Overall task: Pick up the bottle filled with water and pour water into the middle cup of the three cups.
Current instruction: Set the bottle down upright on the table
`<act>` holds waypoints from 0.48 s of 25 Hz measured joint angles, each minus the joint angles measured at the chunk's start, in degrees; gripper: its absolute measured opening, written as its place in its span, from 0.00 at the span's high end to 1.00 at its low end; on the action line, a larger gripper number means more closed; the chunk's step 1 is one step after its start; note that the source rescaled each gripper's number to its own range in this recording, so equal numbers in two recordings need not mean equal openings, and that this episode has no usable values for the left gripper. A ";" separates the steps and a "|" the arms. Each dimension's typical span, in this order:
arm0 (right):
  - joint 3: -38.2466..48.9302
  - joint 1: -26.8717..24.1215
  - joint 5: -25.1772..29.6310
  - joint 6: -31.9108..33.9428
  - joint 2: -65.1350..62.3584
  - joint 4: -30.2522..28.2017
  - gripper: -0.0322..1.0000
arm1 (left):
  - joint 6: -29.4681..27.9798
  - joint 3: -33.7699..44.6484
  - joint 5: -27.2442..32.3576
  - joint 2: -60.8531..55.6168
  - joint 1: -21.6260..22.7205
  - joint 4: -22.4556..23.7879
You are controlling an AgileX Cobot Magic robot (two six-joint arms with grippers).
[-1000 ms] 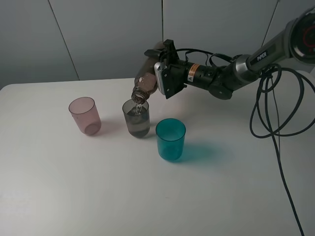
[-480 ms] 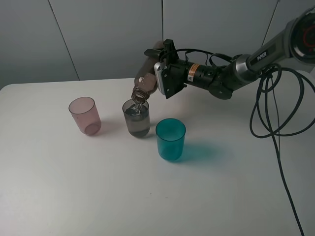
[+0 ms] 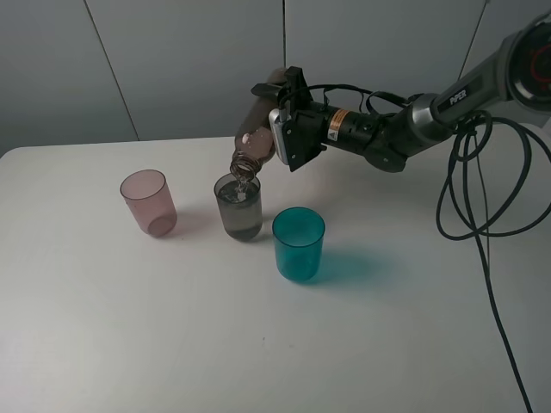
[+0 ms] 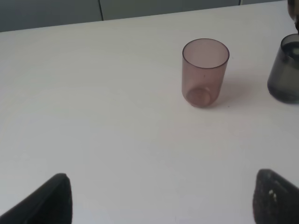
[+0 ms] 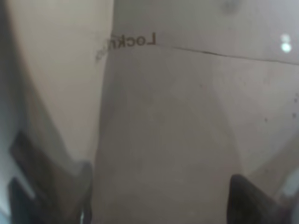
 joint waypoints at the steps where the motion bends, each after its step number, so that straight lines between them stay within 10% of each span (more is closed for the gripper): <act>1: 0.00 0.00 0.00 0.00 0.00 -0.14 0.96 | 0.00 0.00 0.00 0.00 0.00 0.00; 12: 0.00 0.00 0.00 3.18 0.00 -0.19 0.96 | 0.00 0.00 0.00 0.00 0.00 0.00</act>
